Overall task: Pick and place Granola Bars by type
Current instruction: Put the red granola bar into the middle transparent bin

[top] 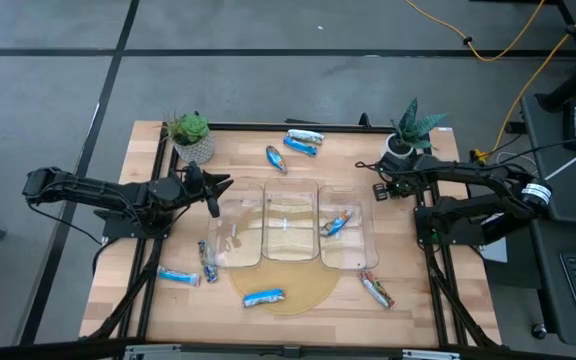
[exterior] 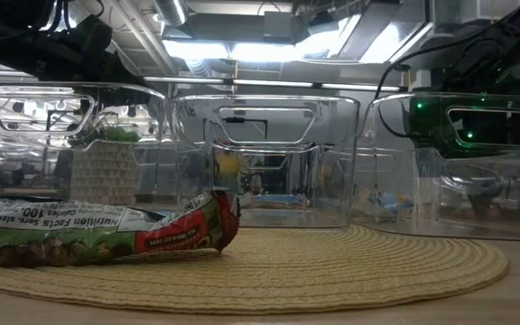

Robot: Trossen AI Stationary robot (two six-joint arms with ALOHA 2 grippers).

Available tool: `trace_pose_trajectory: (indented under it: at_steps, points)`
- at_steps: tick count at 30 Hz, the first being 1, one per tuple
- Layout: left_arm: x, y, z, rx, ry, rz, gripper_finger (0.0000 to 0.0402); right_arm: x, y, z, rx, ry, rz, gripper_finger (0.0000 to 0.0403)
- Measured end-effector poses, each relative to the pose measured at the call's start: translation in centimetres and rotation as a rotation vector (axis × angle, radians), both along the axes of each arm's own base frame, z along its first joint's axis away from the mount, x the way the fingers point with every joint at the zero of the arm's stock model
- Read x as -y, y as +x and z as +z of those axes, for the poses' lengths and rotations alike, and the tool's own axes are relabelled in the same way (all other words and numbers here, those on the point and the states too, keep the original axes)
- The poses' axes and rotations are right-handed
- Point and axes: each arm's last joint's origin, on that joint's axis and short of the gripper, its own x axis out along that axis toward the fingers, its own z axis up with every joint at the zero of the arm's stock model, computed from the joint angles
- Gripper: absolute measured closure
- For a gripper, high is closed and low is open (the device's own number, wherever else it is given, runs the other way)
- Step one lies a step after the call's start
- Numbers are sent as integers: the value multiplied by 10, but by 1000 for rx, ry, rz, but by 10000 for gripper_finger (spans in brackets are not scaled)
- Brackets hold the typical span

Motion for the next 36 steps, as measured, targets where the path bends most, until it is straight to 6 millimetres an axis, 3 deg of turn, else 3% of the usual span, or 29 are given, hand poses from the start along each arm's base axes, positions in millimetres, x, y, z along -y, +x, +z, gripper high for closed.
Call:
trace_pose_trajectory:
  at_steps: [5,11,36]
  points:
    - [0,0,0,-1,2,-1,313,-1,0,0,13,21,2,335]
    - [0,0,0,-1,2,-2,313,-2,2,7,49,50,12,354]
    - [0,0,0,-7,11,-9,313,-17,30,127,352,-153,200,359]
